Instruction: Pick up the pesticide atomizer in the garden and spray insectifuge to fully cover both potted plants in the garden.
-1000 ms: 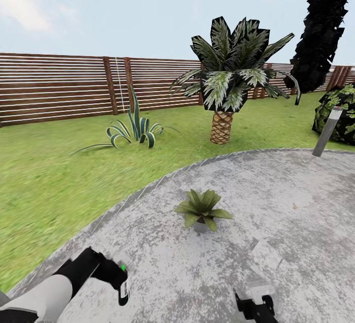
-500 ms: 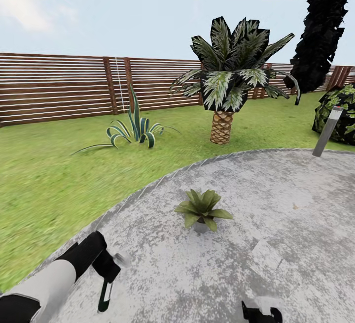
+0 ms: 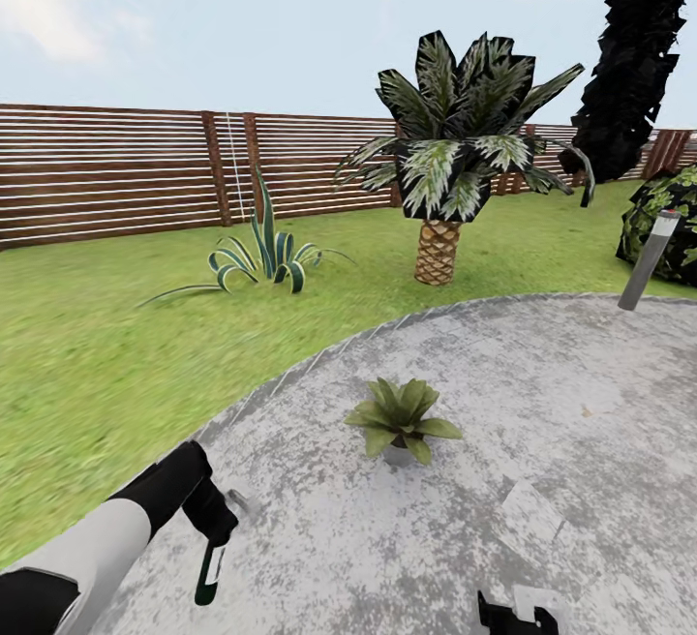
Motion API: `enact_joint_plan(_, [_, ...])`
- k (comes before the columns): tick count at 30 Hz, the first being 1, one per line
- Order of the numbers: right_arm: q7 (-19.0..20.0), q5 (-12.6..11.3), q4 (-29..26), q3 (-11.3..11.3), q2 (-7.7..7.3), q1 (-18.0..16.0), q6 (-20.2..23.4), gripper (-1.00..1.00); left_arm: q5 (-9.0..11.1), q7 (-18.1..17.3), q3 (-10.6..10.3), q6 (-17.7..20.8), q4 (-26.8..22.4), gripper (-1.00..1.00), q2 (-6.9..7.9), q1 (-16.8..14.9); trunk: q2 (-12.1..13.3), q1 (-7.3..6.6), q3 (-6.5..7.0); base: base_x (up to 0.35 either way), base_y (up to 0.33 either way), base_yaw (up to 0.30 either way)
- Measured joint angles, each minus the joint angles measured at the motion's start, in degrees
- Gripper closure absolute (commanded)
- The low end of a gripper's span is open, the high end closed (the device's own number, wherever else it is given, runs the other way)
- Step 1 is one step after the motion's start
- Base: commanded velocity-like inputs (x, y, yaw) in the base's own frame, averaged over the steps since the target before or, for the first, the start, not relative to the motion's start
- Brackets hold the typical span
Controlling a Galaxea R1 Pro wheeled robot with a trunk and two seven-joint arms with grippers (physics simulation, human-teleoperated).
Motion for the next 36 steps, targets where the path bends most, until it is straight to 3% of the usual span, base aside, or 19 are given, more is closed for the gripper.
enact_joint_plan(23, [-0.03, 0.00, 0.02, 0.06, 0.19, 0.01, 0.01, -1.00, -0.62, 0.34, -0.15, -0.05, -0.01, 1.00, 0.23, 0.53, 0.00, 0.01, 0.00, 0.262, 0.230, -0.008])
enact_joint_plan(28, [-0.08, -0.01, 0.02, 0.04, 0.10, 0.01, 0.00, -1.00, -0.61, 0.36, -0.05, -0.06, -0.06, 1.00, -0.16, 0.44, 0.00, 0.00, -0.07, 0.305, 0.115, -0.168])
enact_joint_plan(36, [-0.10, -0.09, -0.05, 0.03, 0.10, 0.00, -0.01, -1.00, -0.81, 0.36, -0.04, -0.08, -0.10, 1.00, -0.75, 0.20, 0.00, 0.03, -0.28, 0.033, 0.010, -0.150])
